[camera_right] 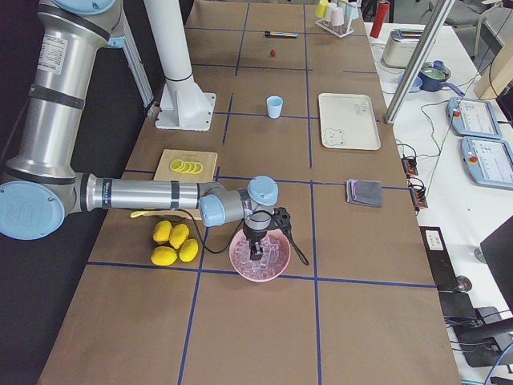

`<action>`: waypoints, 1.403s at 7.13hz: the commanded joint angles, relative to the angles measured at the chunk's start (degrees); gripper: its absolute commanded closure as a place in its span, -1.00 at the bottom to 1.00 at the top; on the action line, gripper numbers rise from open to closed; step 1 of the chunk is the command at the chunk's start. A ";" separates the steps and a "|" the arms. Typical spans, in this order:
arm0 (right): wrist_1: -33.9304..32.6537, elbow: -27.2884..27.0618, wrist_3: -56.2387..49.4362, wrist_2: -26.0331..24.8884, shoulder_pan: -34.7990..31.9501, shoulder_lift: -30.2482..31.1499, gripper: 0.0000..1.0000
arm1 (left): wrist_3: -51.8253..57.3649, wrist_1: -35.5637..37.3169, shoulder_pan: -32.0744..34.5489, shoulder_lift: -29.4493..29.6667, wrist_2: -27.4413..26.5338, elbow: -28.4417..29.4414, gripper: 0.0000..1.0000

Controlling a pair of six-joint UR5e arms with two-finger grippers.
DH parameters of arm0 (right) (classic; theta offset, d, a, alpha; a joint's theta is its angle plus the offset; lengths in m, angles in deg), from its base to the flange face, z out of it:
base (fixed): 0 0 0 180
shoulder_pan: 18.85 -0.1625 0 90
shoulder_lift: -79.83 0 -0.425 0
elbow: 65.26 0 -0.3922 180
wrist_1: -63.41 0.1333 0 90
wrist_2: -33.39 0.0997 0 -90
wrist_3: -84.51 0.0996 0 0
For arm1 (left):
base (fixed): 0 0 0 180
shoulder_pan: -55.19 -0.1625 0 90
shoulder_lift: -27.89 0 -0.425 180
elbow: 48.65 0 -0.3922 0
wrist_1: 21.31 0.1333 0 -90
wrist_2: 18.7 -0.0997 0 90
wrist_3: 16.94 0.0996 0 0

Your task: Mash ice and strawberries in cup

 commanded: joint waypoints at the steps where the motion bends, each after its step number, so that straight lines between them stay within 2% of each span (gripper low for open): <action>1: 0.01 0.04 -0.82 0.06 0.17 -0.96 0.64 | 0.00 -0.06 0.00 0.00 0.00 -0.07 -1.00; 2: 0.01 -0.14 -1.26 -0.03 0.17 -1.14 0.94 | 0.09 -0.06 0.00 0.00 0.00 -0.07 -1.00; 3: 0.01 -0.66 -1.36 0.06 0.08 -1.22 0.95 | -0.26 -1.36 0.00 0.00 0.00 -0.07 -1.00; 6: -0.69 -9.95 -0.66 0.23 -4.38 -2.19 0.88 | -0.26 -1.73 0.00 -0.09 0.00 0.02 -1.00; 7: -1.74 -12.50 -0.22 0.67 -6.31 -4.02 0.92 | -0.18 -1.64 0.00 -0.09 0.00 0.02 -1.00; 9: -16.52 -15.42 3.02 1.90 -6.77 -15.23 0.90 | -0.18 -1.38 0.09 -0.70 -0.09 -1.03 -1.00; 10: -20.78 -15.52 6.34 1.99 -6.51 -20.77 0.90 | -0.09 -0.86 0.35 -1.31 -0.35 -2.43 -1.00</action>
